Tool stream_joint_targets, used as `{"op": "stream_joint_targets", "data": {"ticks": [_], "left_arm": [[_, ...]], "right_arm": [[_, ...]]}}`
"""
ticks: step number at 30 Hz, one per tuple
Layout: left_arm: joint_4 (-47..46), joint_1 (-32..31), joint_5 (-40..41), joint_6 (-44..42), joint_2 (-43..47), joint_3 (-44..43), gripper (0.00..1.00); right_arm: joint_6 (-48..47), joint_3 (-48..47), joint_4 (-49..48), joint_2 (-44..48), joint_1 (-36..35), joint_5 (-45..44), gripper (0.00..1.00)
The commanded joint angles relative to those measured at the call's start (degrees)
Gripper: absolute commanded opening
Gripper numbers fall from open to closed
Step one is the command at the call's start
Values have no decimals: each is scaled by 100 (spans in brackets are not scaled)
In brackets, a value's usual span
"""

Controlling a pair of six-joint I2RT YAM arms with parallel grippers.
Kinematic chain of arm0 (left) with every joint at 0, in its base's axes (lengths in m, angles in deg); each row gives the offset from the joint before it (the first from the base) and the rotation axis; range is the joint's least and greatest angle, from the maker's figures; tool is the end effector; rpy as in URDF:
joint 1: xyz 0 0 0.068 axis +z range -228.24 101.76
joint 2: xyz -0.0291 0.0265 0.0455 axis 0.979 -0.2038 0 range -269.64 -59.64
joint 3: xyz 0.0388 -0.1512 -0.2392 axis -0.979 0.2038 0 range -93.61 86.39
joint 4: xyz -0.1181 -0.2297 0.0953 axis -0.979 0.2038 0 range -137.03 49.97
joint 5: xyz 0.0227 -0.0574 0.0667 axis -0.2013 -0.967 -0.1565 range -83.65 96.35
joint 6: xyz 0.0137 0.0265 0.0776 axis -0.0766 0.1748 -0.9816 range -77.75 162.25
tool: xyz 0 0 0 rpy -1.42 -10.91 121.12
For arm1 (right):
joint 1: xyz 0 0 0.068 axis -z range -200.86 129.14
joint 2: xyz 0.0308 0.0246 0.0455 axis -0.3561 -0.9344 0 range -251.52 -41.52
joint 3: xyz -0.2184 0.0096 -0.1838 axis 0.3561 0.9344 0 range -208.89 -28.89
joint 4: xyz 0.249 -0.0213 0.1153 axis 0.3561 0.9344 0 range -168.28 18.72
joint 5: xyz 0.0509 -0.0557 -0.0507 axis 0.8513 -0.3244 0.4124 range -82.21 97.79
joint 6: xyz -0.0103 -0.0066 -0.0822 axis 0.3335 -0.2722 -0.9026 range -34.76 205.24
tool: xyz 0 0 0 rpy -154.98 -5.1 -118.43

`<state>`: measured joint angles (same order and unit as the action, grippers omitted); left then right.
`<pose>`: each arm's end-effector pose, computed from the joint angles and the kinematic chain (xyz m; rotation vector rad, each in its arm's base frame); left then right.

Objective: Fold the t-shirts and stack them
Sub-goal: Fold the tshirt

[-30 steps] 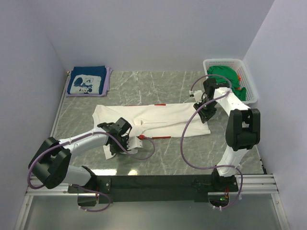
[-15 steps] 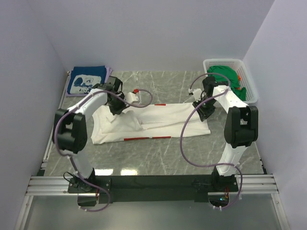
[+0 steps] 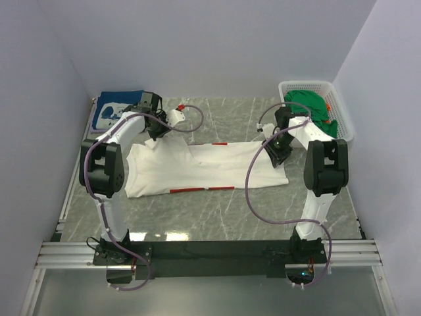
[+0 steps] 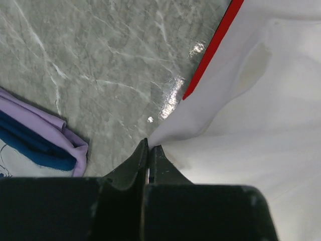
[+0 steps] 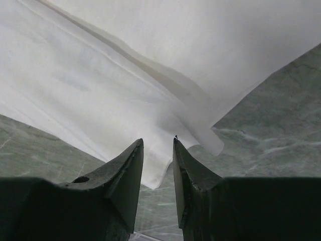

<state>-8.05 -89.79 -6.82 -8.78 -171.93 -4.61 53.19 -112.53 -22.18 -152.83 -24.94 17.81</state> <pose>0.4480 -0.1084 0.2061 1.4063 2.1620 -0.0490 0.3924 0.0406 0.1597 -0.9398 2.8347 0.2146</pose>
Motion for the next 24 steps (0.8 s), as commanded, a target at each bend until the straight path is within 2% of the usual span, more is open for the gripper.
{"op": "stream_joint_targets", "data": {"ticks": [1, 10, 18, 23, 24], "left_arm": [[-294, -5, 34, -144, -117, -146, 2], [179, -102, -28, 145, 260, 82, 7], [1260, -593, -186, 181, 1077, 811, 13], [1674, -717, -256, 102, 1034, 1145, 28], [1778, -700, -222, 49, 1016, 1268, 34]], "right_arm": [[85, -259, -99, -75, 3, 61, 38], [50, -162, -116, -49, 12, 44, 38], [32, -56, -108, 56, 12, 44, 38], [32, -83, -72, 65, 3, 70, 38], [24, -91, -46, 74, -5, 79, 38]]}}
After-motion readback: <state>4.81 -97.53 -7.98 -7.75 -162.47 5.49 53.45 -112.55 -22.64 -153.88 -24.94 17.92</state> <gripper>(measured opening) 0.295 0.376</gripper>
